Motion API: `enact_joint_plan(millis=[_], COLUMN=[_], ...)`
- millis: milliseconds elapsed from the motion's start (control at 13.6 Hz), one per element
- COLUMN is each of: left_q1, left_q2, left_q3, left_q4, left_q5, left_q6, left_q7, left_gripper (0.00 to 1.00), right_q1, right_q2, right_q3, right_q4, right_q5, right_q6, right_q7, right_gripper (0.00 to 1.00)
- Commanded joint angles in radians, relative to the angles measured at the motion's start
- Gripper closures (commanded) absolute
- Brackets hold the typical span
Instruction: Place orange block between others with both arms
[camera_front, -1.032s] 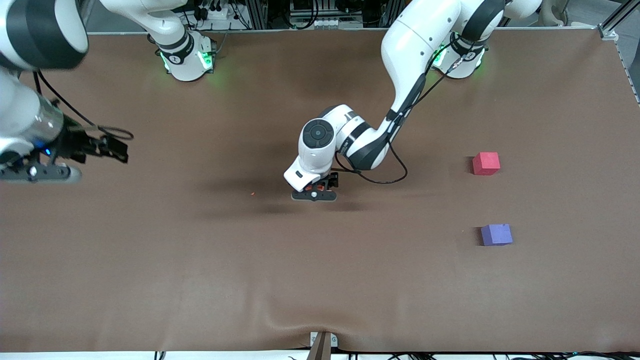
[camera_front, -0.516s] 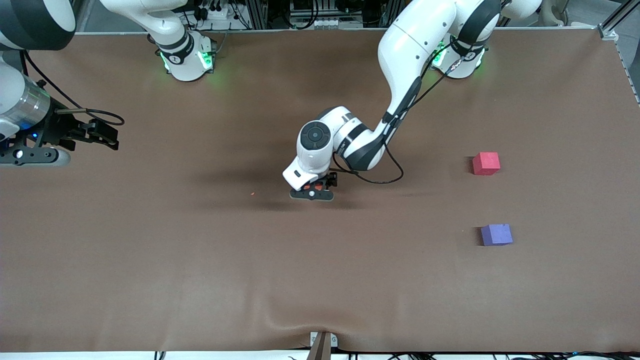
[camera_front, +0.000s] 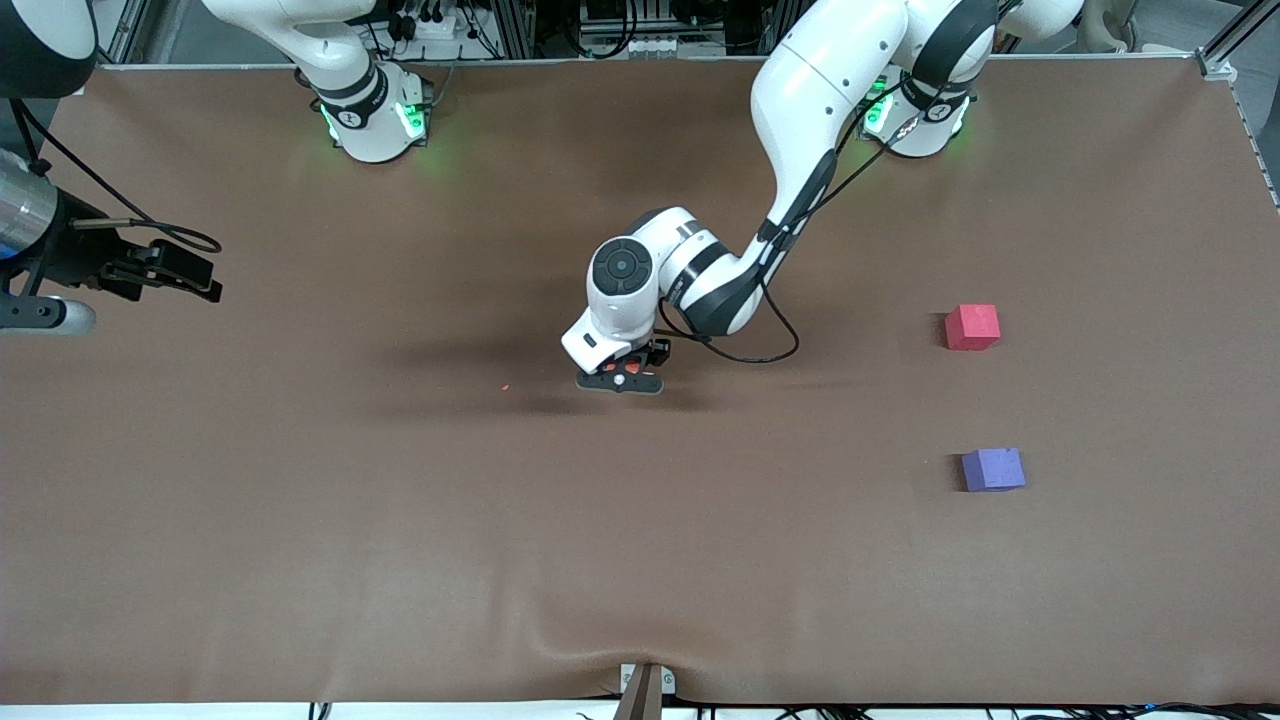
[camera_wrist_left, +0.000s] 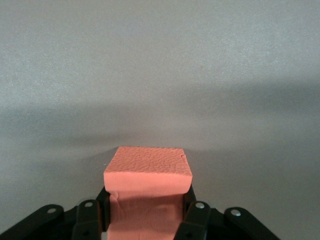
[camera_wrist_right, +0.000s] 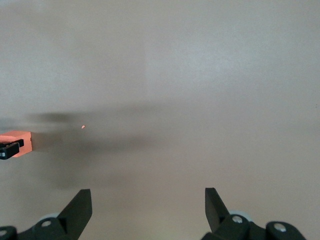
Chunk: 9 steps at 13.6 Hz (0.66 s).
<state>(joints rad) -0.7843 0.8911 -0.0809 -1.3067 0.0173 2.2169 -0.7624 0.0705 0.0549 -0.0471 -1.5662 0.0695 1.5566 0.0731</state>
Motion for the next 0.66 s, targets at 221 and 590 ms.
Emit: enact_joint_plan(millis=[221,590], left_q1=[0.158,0.414], left_q2=[-0.141,-0.266], left_q3=[0.012,0.01], left_q4=[-0.006,-0.084], left_q5=[0.004,0.004], left_q6=[-0.178,-0.319], left_q7=[0.023,0.179], left_gripper=[1.0,1.0], right_q1=[-0.006,-0.005], right_q2=[-0.03,-0.02], right_q3=[0.013,0.013], right_q4=[-0.04,-0.041], right_q5=[-0.016,-0.014], right_q6=[0.008,0.02], right_q7=[-0.003,-0.004], right_gripper=[0.0,0.0])
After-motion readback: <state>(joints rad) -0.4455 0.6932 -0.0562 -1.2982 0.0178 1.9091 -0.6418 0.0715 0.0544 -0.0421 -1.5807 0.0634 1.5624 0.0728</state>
